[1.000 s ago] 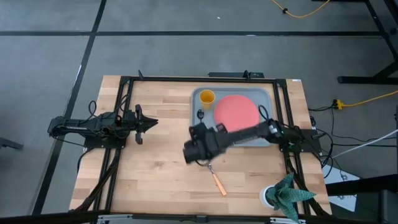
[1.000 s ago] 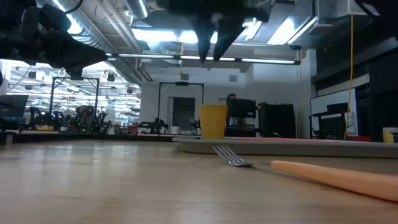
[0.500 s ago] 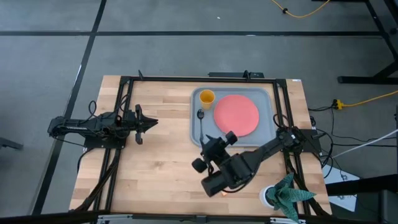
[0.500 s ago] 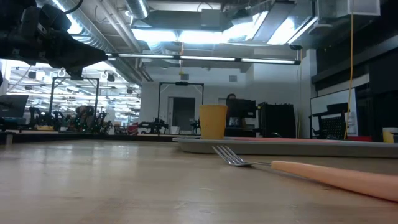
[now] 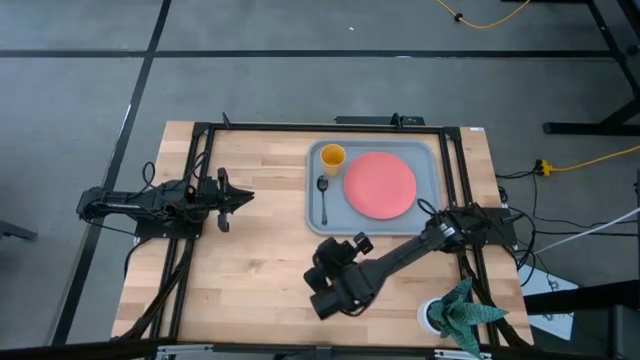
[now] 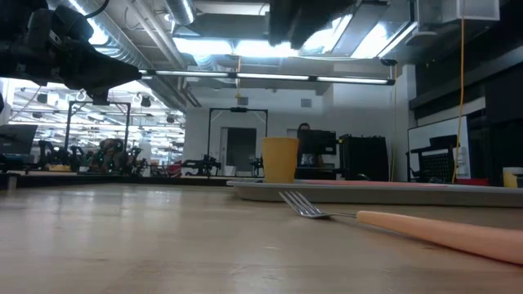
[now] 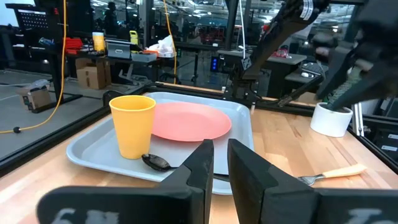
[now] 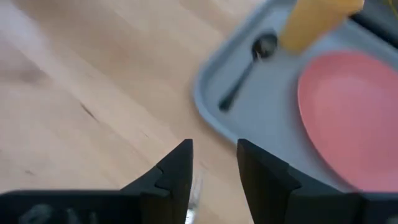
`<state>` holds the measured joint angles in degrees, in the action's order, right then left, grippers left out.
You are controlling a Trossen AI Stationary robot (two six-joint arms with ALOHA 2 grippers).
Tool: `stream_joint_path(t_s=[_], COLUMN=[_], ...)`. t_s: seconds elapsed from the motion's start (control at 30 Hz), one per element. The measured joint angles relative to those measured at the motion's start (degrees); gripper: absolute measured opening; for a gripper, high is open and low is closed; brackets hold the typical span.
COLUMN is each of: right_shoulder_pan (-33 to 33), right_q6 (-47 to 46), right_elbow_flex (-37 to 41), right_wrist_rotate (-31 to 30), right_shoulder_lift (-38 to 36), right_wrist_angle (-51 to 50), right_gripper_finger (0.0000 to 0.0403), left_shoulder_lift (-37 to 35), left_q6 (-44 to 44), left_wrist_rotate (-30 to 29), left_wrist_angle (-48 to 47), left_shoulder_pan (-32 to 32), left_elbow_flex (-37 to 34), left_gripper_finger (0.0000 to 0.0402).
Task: Pick and place plate/cup/fork/spoon on tray
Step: Put the yellow fork on the gray tray to the right of the black spoon
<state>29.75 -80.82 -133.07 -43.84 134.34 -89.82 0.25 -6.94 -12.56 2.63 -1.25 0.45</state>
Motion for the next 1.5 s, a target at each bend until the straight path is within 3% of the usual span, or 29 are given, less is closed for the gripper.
stream_joint_path(t_s=[0.13,0.3,0.43,0.7,0.87,1.07,1.17,1.5], right_shoulder_pan=[-1.5,-1.5,-1.0,-2.7,-3.5,-3.3,-2.9,-0.9], right_q6=[-3.7,-5.4,-0.1,-0.1,0.1,-3.0,-2.9,-3.1], right_elbow_flex=[5.6,9.3,9.4,13.1,25.8,41.1,42.3,41.0], right_wrist_rotate=[6.2,2.9,2.8,10.3,12.9,21.1,23.7,23.9], right_shoulder_lift=[0.4,0.3,0.3,-0.2,-6.5,-13.8,-14.2,-14.1], right_wrist_angle=[-0.2,3.6,3.2,4.3,17.9,35.3,35.6,35.4], right_gripper_finger=[0.0127,0.0119,0.0119,0.0120,0.0132,0.0136,0.0136,0.0136], left_shoulder_lift=[0.0,0.0,0.0,0.0,0.0,0.0,0.0,0.0], left_q6=[0.0,0.0,0.0,0.0,0.0,0.0,0.0,0.0], left_wrist_rotate=[0.0,0.0,0.0,0.0,0.0,0.0,0.0,0.0], left_wrist_angle=[0.0,0.0,0.0,0.0,0.0,0.0,0.0,0.0], left_shoulder_pan=[0.0,0.0,0.0,0.0,0.0,0.0,0.0,0.0], left_elbow_flex=[0.0,0.0,0.0,0.0,0.0,0.0,0.0,0.0], left_gripper_finger=[0.0041,0.0041,0.0041,0.0041,0.0041,0.0041,0.0041,0.0041])
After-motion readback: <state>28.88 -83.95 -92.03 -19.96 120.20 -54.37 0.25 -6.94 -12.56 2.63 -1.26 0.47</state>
